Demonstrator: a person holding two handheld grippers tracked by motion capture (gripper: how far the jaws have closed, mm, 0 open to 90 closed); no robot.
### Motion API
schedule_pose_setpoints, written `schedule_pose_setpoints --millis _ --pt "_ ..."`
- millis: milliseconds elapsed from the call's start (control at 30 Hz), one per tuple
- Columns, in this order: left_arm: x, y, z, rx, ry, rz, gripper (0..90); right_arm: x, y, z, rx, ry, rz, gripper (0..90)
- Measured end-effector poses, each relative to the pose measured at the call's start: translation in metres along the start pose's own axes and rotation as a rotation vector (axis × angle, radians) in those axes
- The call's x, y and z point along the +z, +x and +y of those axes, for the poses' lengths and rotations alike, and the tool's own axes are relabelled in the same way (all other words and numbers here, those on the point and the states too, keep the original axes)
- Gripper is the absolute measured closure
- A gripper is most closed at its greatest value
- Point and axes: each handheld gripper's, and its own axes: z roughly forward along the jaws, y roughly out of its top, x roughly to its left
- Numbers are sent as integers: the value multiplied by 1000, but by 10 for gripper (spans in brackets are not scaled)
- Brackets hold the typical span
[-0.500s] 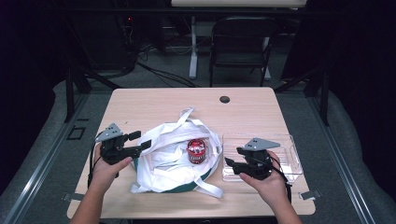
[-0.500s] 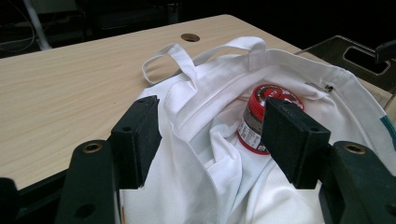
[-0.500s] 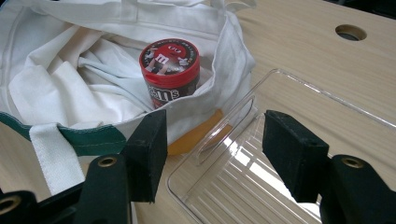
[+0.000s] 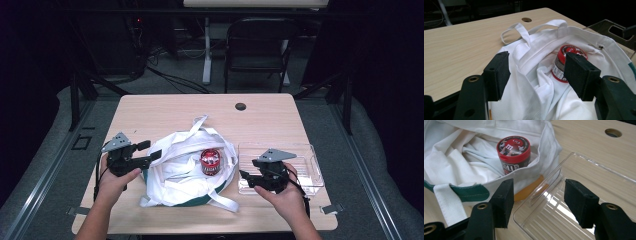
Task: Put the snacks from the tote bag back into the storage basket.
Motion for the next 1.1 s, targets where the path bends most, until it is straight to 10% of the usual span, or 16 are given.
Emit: schedule_pose_setpoints --millis 433,1100 --pt "-2 1 1 -6 -12 9 374 -3 0 3 34 20 -3 417" --pt "-5 1 3 -11 -22 14 374 0 8 31 -47 11 15 489"
